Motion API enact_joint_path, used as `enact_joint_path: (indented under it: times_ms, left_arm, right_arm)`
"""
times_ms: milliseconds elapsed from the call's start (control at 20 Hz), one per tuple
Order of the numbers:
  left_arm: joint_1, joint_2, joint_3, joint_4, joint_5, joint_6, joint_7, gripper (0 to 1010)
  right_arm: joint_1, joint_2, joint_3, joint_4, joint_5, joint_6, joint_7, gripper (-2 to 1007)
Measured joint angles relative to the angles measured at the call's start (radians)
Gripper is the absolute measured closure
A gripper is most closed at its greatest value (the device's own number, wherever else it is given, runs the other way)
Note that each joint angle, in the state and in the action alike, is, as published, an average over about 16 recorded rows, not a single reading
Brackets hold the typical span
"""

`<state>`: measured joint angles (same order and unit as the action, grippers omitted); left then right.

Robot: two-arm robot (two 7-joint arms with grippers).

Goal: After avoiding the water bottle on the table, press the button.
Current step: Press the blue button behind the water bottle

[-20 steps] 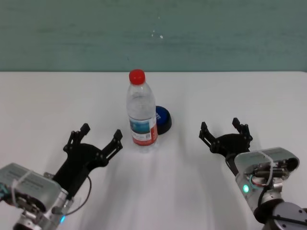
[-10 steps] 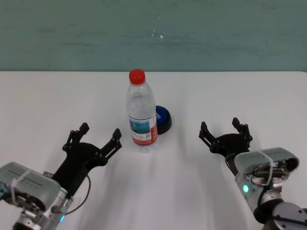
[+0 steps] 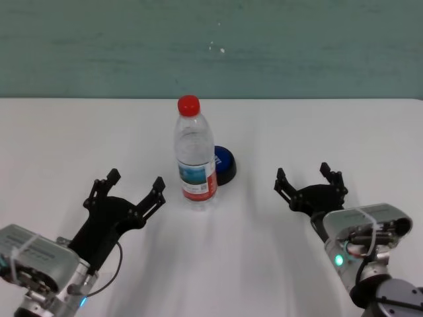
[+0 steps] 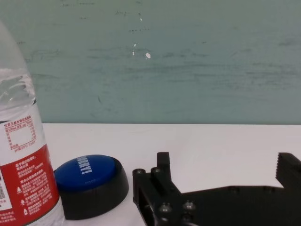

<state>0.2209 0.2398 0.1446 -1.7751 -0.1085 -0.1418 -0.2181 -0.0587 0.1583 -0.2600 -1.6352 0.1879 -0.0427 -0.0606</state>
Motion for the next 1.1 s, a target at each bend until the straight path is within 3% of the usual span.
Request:
enact_joint_path:
  times_ms: [1100]
  left_arm:
    - [0.020,0.012,-0.037,-0.022,-0.031,0.000,-0.004,0]
  right_arm:
    - [0.000,0.000,0.000,0.000,0.000,0.000,0.000,1]
